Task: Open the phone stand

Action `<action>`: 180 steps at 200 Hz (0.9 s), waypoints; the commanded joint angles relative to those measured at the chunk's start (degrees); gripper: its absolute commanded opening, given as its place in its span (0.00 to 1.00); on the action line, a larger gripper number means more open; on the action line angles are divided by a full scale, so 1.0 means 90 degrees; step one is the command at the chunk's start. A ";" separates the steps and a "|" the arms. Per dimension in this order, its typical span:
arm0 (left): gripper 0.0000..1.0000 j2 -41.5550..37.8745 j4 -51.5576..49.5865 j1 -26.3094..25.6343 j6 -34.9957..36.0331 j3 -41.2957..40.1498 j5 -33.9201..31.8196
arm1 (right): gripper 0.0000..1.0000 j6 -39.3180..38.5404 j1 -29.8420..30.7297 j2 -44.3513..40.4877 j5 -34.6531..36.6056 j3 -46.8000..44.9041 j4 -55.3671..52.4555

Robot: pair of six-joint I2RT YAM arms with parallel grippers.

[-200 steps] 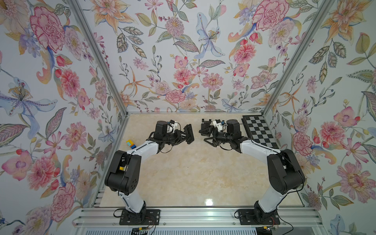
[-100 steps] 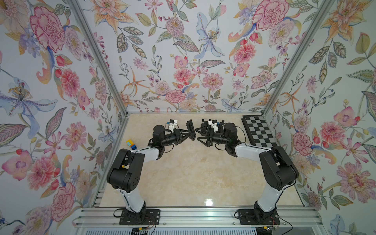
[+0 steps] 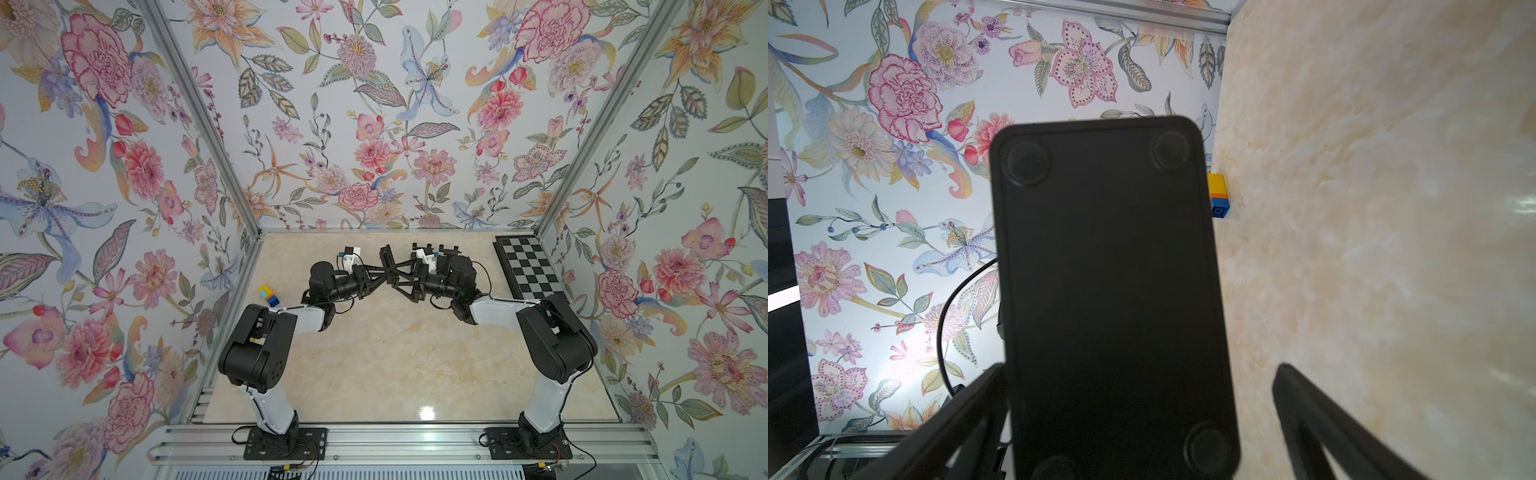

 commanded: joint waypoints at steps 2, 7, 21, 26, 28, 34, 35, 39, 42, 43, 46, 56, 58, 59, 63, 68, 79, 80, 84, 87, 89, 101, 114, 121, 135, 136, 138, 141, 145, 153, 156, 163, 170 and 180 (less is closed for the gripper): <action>0.00 0.0017 0.0443 0.0005 -0.0035 -0.0067 0.0007 | 1.00 0.0175 0.0078 0.0140 0.0099 0.0120 0.0584; 0.00 0.0026 0.0449 0.0017 -0.0035 -0.0070 0.0008 | 0.99 0.0171 0.0079 0.0146 0.0107 0.0127 0.0602; 0.00 0.0046 0.0470 0.0032 -0.0054 -0.0080 -0.0002 | 0.96 0.0169 0.0102 0.0137 0.0138 0.0137 0.0620; 0.00 0.0053 0.0486 0.0034 -0.0055 -0.0083 -0.0008 | 0.95 0.0168 0.0101 0.0149 0.0138 0.0147 0.0619; 0.00 0.0048 0.0488 0.0038 -0.0050 -0.0088 -0.0011 | 0.94 0.0175 0.0104 0.0154 0.0137 0.0152 0.0620; 0.00 0.0058 0.0496 0.0044 -0.0064 -0.0089 -0.0012 | 0.92 0.0197 0.0109 0.0183 0.0125 0.0165 0.0637; 0.00 0.0062 0.0497 0.0043 -0.0065 -0.0089 -0.0012 | 0.92 0.0197 0.0109 0.0186 0.0122 0.0161 0.0648; 0.00 0.0067 0.0499 0.0053 -0.0072 -0.0094 -0.0012 | 0.90 0.0213 0.0117 0.0203 0.0109 0.0166 0.0687; 0.00 0.0066 0.0505 0.0068 -0.0074 -0.0090 -0.0012 | 0.89 0.0232 0.0119 0.0222 0.0113 0.0167 0.0713; 0.00 0.0070 0.0507 0.0065 -0.0074 -0.0089 -0.0012 | 0.89 0.0239 0.0123 0.0225 0.0111 0.0167 0.0720; 0.00 0.0066 0.0524 0.0066 -0.0083 -0.0096 -0.0012 | 0.88 0.0266 0.0128 0.0232 0.0117 0.0167 0.0761; 0.00 0.0083 0.0537 0.0087 -0.0095 -0.0103 -0.0021 | 0.83 0.0318 0.0149 0.0274 0.0118 0.0165 0.0847; 0.00 0.0084 0.0542 0.0083 -0.0094 -0.0112 -0.0022 | 0.82 0.0332 0.0153 0.0283 0.0118 0.0166 0.0865; 0.00 0.0090 0.0549 0.0087 -0.0099 -0.0110 -0.0022 | 0.82 0.0338 0.0155 0.0285 0.0118 0.0167 0.0874; 0.00 0.0089 0.0559 0.0091 -0.0103 -0.0120 -0.0021 | 0.80 0.0358 0.0166 0.0306 0.0118 0.0167 0.0906; 0.00 0.0085 0.0563 0.0100 -0.0113 -0.0128 -0.0022 | 0.78 0.0377 0.0175 0.0325 0.0118 0.0167 0.0942; 0.00 0.0097 0.0599 0.0129 -0.0124 -0.0146 -0.0036 | 0.72 0.0390 0.0192 0.0344 0.0127 0.0177 0.0989; 0.00 0.0096 0.0597 0.0130 -0.0128 -0.0157 -0.0039 | 0.72 0.0391 0.0194 0.0345 0.0132 0.0177 0.0990; 0.00 0.0110 0.0605 0.0137 -0.0134 -0.0171 -0.0041 | 0.69 0.0393 0.0197 0.0350 0.0137 0.0177 0.1009; 0.00 0.0105 0.0615 0.0144 -0.0145 -0.0175 -0.0033 | 0.68 0.0401 0.0202 0.0354 0.0137 0.0185 0.1019; 0.00 0.0107 0.0620 0.0148 -0.0143 -0.0169 -0.0032 | 0.67 0.0409 0.0205 0.0359 0.0137 0.0191 0.1027; 0.00 0.0111 0.0653 0.0182 -0.0165 -0.0201 -0.0031 | 0.61 0.0425 0.0207 0.0374 0.0147 0.0186 0.1093; 0.00 0.0125 0.0705 0.0220 -0.0181 -0.0234 -0.0024 | 0.57 0.0436 0.0202 0.0384 0.0157 0.0197 0.1133; 0.00 0.0124 0.0729 0.0242 -0.0196 -0.0254 -0.0022 | 0.54 0.0435 0.0197 0.0383 0.0149 0.0206 0.1129; 0.00 0.0137 0.0755 0.0283 -0.0211 -0.0290 0.0007 | 0.50 0.0435 0.0169 0.0384 0.0138 0.0220 0.1138; 0.00 0.0136 0.0754 0.0284 -0.0211 -0.0292 0.0007 | 0.50 0.0438 0.0163 0.0384 0.0138 0.0227 0.1133; 0.00 0.0142 0.0760 0.0286 -0.0223 -0.0294 0.0013 | 0.50 0.0438 0.0159 0.0384 0.0142 0.0233 0.1129; 0.00 0.0138 0.0761 0.0297 -0.0221 -0.0299 0.0017 | 0.50 0.0432 0.0151 0.0384 0.0138 0.0235 0.1134; 0.00 0.0141 0.0771 0.0305 -0.0221 -0.0313 0.0025 | 0.50 0.0434 0.0134 0.0383 0.0142 0.0235 0.1130; 0.00 0.0138 0.0792 0.0334 -0.0231 -0.0325 0.0044 | 0.49 0.0432 0.0107 0.0374 0.0132 0.0235 0.1131; 0.00 0.0138 0.0795 0.0336 -0.0231 -0.0332 0.0054 | 0.49 0.0435 0.0088 0.0366 0.0137 0.0235 0.1131; 0.00 0.0136 0.0793 0.0369 -0.0231 -0.0344 0.0075 | 0.49 0.0427 0.0047 0.0355 0.0112 0.0235 0.1118; 0.00 0.0129 0.0796 0.0381 -0.0231 -0.0367 0.0095 | 0.49 0.0419 0.0011 0.0345 0.0099 0.0245 0.1100; 0.00 0.0113 0.0807 0.0422 -0.0231 -0.0390 0.0122 | 0.49 0.0404 -0.0056 0.0335 0.0079 0.0245 0.1082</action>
